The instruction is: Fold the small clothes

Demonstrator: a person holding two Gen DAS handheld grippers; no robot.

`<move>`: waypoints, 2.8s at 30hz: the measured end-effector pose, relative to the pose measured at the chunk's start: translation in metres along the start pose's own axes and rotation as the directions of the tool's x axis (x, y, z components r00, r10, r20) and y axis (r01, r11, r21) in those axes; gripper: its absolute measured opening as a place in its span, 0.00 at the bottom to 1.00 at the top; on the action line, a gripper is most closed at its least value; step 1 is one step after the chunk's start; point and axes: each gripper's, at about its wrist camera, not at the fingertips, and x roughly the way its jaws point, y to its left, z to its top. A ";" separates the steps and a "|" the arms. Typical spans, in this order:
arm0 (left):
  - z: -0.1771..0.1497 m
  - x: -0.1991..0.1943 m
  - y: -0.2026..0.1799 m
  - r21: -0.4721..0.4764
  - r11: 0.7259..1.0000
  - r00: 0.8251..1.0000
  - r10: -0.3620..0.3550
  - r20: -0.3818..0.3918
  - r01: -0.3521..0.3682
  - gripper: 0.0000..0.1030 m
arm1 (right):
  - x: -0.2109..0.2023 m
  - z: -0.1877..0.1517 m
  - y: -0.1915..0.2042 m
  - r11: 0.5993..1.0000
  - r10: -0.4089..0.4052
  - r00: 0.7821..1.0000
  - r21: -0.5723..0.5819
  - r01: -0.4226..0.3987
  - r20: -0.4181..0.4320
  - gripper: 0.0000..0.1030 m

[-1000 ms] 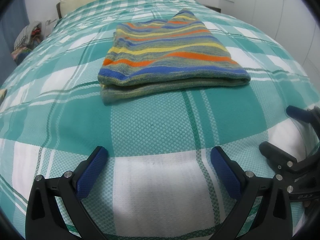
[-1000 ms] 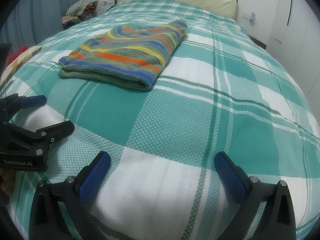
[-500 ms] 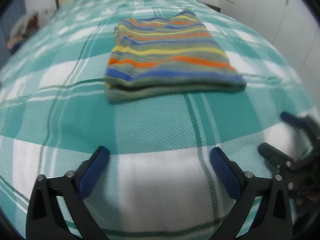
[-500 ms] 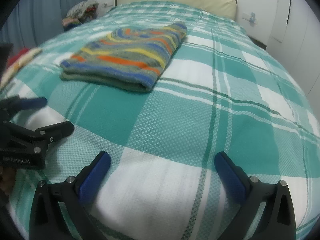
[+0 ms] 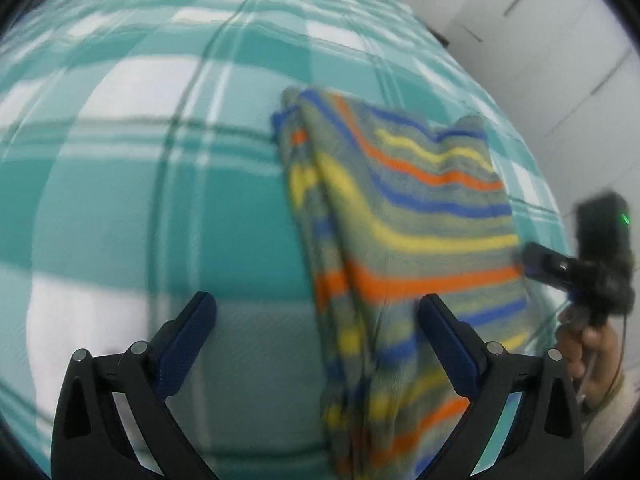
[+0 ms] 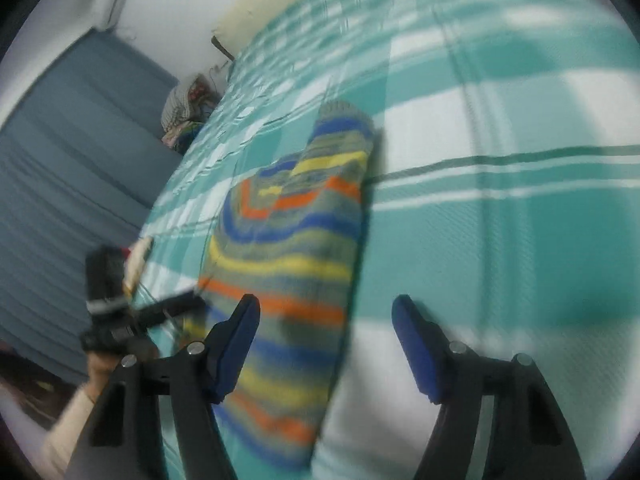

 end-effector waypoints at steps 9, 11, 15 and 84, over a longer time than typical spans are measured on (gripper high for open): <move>0.004 -0.018 -0.045 0.071 0.997 0.995 -0.025 0.101 0.018 0.15 | 0.020 0.007 0.064 0.972 -0.109 0.988 -0.197 0.128 0.106 0.24; 0.006 -0.049 -0.061 0.097 0.995 0.984 -0.044 0.172 0.027 0.15 | -0.003 0.004 0.091 0.953 -0.076 0.984 -0.280 0.119 0.159 0.24; 0.019 -0.066 -0.087 0.133 0.991 0.972 -0.010 0.234 -0.022 0.30 | -0.041 0.018 0.112 0.931 -0.053 0.972 -0.340 0.130 0.227 0.25; -0.142 -0.142 -0.165 0.002 0.867 0.829 0.476 0.294 -0.498 1.00 | -0.134 -0.183 0.170 0.677 -0.520 0.757 -0.350 0.647 0.395 0.98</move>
